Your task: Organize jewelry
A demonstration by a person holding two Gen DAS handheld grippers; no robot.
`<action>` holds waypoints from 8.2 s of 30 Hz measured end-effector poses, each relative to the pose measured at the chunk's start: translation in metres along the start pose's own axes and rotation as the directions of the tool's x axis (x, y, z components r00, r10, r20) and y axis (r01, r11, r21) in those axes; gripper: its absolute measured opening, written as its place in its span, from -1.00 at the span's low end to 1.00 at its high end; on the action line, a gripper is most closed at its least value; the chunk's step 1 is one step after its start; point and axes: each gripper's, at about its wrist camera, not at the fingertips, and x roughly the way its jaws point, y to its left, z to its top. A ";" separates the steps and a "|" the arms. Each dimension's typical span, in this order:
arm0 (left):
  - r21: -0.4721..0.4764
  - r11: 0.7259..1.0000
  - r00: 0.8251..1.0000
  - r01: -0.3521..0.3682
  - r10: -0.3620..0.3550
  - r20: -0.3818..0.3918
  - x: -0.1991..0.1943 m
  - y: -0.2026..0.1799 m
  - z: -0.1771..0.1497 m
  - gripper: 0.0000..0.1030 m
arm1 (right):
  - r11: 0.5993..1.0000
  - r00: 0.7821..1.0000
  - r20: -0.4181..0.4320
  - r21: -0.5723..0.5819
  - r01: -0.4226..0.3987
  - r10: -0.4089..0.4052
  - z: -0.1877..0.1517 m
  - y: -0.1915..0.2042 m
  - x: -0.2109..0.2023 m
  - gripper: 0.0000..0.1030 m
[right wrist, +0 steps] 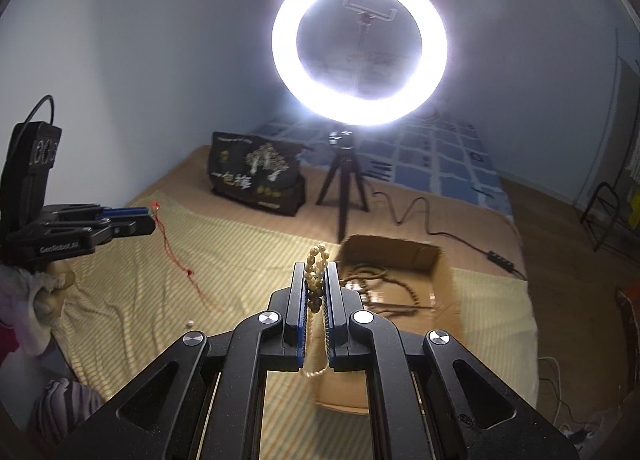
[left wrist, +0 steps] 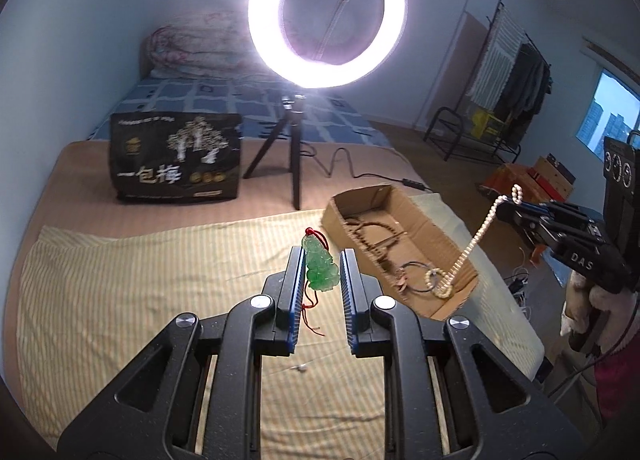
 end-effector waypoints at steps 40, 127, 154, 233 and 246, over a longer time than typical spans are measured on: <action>0.090 0.976 0.971 0.200 -0.185 -0.149 0.114 -0.133 -0.006 -0.69 | 0.990 0.988 -0.108 0.073 0.118 -0.110 -0.023 -0.106 0.068 -0.89; 0.029 0.998 0.960 -0.058 0.063 -0.272 0.045 0.067 -0.107 -0.69 | 0.980 0.946 -0.266 -0.019 -0.196 0.184 -0.083 0.079 0.104 0.20; 0.083 0.995 0.926 -0.060 0.087 -0.367 0.103 0.063 -0.128 -0.69 | 0.946 0.876 -0.422 -0.107 -0.305 0.235 -0.106 0.125 0.172 -0.54; 0.183 0.977 0.938 -0.112 0.164 -0.305 0.104 0.048 -0.118 -0.27 | 0.979 0.948 -0.263 -0.054 -0.197 0.177 -0.094 0.082 0.104 -0.87; 0.224 0.968 0.944 -0.114 0.176 -0.279 0.110 0.044 -0.126 -0.87 | 0.982 0.951 -0.264 -0.046 -0.181 0.163 -0.095 0.077 0.103 -0.87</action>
